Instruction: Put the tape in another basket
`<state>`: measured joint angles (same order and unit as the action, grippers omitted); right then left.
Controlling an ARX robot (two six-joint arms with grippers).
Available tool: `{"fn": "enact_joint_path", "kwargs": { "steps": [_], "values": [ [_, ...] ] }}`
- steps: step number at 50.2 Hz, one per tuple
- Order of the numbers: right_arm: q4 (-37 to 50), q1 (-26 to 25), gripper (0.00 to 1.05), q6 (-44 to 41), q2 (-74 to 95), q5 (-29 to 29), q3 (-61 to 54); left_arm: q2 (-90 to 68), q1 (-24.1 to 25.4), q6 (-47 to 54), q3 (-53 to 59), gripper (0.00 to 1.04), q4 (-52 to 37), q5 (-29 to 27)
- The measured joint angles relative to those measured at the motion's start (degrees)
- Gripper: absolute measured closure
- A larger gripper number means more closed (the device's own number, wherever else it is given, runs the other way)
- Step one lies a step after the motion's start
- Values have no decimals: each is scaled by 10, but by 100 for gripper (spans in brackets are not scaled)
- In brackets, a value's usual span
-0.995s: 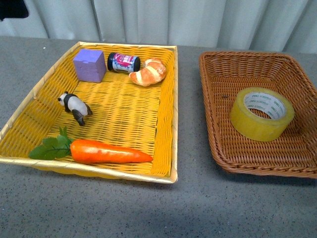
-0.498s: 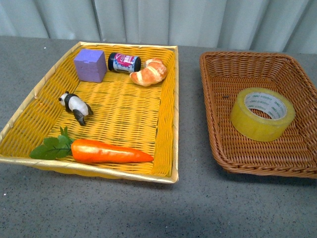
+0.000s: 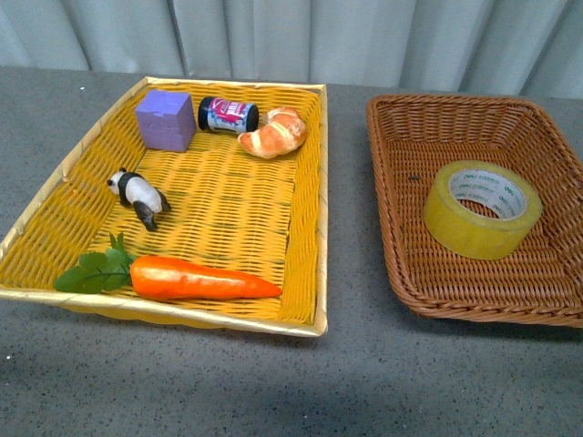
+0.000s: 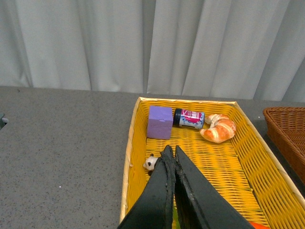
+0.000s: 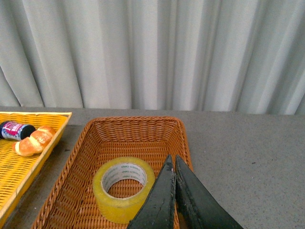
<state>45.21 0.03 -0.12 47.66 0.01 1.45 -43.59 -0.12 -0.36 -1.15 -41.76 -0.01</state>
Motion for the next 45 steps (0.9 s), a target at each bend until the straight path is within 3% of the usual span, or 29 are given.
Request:
{"fn": "enact_joint_path", "kwargs": {
  "steps": [45],
  "values": [
    [-263,0,104,0,-289,0,-12,268,0,0,1,101,247,0]
  ]
}}
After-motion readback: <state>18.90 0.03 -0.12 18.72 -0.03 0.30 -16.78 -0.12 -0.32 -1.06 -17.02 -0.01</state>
